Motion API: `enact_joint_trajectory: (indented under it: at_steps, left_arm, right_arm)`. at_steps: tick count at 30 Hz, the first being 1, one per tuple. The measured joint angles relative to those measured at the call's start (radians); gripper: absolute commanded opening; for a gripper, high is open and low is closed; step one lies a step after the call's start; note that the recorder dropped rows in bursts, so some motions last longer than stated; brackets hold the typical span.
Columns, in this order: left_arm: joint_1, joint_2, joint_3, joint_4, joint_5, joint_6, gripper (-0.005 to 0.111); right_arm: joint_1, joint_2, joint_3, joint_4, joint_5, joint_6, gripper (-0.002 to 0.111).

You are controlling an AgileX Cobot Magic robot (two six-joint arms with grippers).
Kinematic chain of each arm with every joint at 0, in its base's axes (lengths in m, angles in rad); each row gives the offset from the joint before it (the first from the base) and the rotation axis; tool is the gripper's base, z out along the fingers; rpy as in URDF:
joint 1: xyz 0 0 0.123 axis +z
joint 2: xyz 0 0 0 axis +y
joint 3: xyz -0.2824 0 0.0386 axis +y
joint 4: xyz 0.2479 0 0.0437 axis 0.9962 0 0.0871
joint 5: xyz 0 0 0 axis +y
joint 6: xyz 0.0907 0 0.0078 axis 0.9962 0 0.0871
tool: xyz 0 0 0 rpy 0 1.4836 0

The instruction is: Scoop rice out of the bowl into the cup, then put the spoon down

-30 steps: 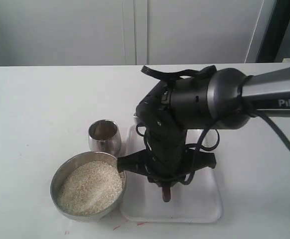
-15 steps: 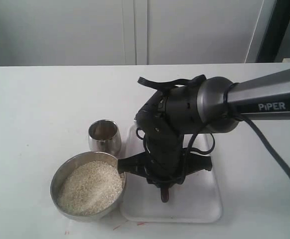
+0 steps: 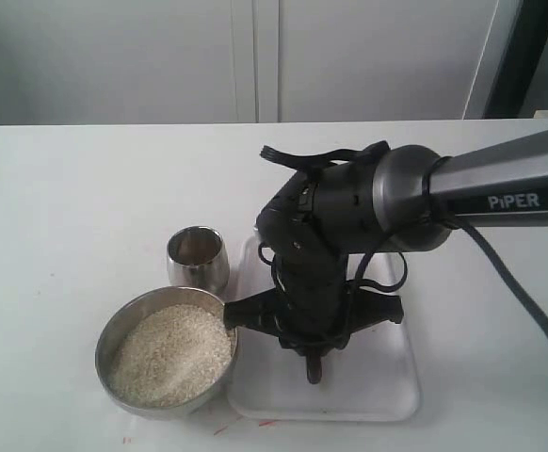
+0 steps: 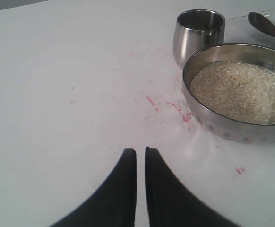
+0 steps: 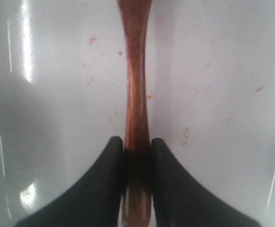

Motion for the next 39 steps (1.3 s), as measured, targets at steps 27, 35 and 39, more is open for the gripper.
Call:
enact_joint_trajectory:
  at_steps: [27,35,39]
  left_arm:
    - [0.0,0.0,0.0,0.0,0.0,0.0,0.014]
    - [0.0,0.0,0.0,0.0,0.0,0.0,0.014]
    - [0.0,0.0,0.0,0.0,0.0,0.0,0.014]
  right_arm:
    - [0.0,-0.174,0.0,0.01,0.236,-0.141,0.05]
    - [0.029,-0.348,0.0,0.011,0.387,-0.227,0.048]
    - [0.074,-0.452,0.0,0.016,0.397,-0.236,0.042]
